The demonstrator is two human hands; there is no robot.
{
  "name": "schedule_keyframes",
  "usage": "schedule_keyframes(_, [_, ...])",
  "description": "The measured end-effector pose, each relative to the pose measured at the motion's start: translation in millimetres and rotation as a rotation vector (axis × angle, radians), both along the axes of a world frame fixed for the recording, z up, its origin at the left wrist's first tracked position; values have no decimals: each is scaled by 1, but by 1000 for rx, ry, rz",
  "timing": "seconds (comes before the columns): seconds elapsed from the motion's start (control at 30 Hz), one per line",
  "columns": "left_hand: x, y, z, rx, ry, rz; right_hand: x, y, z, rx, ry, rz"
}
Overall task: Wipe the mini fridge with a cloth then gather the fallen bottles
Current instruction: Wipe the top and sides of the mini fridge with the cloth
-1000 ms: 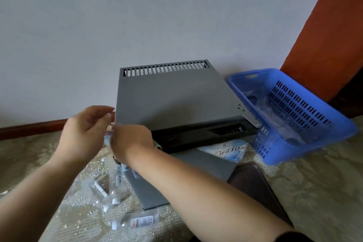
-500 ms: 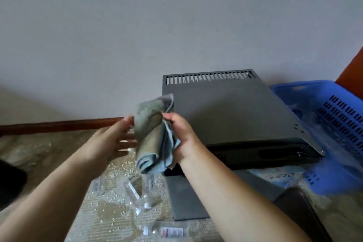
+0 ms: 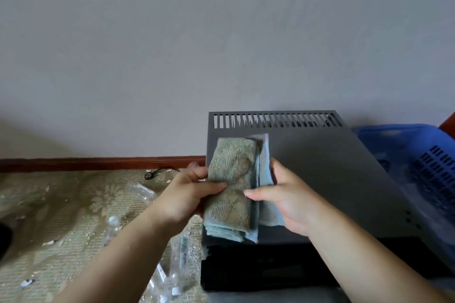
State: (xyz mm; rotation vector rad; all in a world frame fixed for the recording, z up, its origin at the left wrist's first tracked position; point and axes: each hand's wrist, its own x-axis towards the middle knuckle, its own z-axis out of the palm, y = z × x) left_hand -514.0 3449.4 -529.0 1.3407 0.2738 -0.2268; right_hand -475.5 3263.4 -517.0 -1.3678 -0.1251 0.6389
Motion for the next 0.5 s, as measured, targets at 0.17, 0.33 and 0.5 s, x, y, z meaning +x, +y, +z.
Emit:
schedule_keyframes(0.17, [30, -5, 11, -122, -22, -70, 20, -8, 15, 11, -92, -68])
schedule_keyframes(0.33, [42, -16, 29, -216, -36, -106, 28, -18, 38, -69, -195, -48])
schedule_keyframes(0.5, [31, -15, 36, -246, 44, -181, 20, -22, 41, -210, -858, -137])
